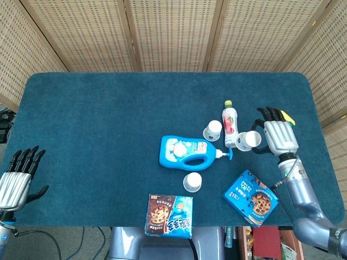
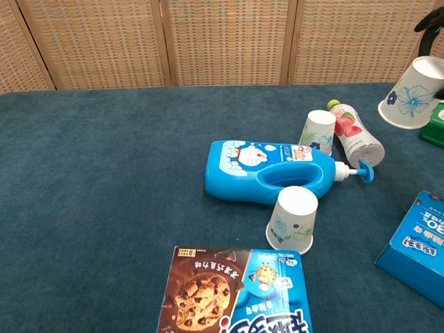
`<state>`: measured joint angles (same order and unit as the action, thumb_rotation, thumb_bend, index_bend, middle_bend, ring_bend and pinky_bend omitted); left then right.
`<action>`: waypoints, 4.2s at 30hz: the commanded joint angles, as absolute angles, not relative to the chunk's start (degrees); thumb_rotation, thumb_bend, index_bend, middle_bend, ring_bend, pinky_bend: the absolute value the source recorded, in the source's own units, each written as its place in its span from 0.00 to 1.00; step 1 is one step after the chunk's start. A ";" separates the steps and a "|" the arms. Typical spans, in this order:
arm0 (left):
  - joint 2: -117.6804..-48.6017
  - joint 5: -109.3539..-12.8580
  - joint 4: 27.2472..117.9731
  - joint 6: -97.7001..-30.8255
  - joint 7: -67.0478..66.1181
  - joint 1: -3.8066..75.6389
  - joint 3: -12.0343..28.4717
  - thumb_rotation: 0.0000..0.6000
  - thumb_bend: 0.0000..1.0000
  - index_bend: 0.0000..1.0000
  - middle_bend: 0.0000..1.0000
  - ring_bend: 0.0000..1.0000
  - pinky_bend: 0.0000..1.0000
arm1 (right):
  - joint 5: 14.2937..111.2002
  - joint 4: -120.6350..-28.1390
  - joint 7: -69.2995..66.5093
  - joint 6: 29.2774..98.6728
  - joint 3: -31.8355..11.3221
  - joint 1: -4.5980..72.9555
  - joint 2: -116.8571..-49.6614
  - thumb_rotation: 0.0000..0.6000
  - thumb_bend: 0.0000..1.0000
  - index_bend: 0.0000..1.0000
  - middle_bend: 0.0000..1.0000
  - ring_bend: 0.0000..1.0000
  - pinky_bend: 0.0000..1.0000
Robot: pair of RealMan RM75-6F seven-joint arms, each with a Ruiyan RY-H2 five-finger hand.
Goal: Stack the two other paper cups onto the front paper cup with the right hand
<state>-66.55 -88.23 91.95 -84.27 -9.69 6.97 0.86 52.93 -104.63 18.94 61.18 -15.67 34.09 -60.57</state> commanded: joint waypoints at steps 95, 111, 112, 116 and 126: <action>-66.53 -88.78 91.78 -84.45 -9.01 6.96 0.83 1.00 0.24 0.00 0.00 0.00 0.00 | 68.28 -111.48 26.20 64.99 -5.87 32.52 -77.54 1.00 0.13 0.37 0.04 0.00 0.01; -66.50 -88.83 91.88 -84.50 -9.14 6.91 0.80 1.00 0.24 0.00 0.00 0.00 0.00 | 62.09 -112.33 28.69 65.92 -10.55 34.32 -74.01 1.00 0.13 0.37 0.04 0.00 0.01; -66.49 -88.88 91.88 -84.57 -9.12 6.89 0.80 1.00 0.24 0.00 0.00 0.00 0.00 | 61.76 -112.41 28.87 65.93 -10.61 34.42 -73.93 1.00 0.13 0.37 0.04 0.00 0.01; -66.51 -88.86 91.84 -84.67 -9.13 6.83 0.81 1.00 0.24 0.00 0.00 0.00 0.00 | 61.30 -112.35 29.30 66.03 -10.71 34.82 -74.01 1.00 0.13 0.37 0.04 0.00 0.01; -66.71 -88.69 91.59 -84.68 -9.24 6.85 0.95 1.00 0.24 0.00 0.00 0.00 0.00 | 57.66 -107.44 30.11 64.51 -13.45 38.04 -75.62 1.00 0.13 0.37 0.04 0.00 0.01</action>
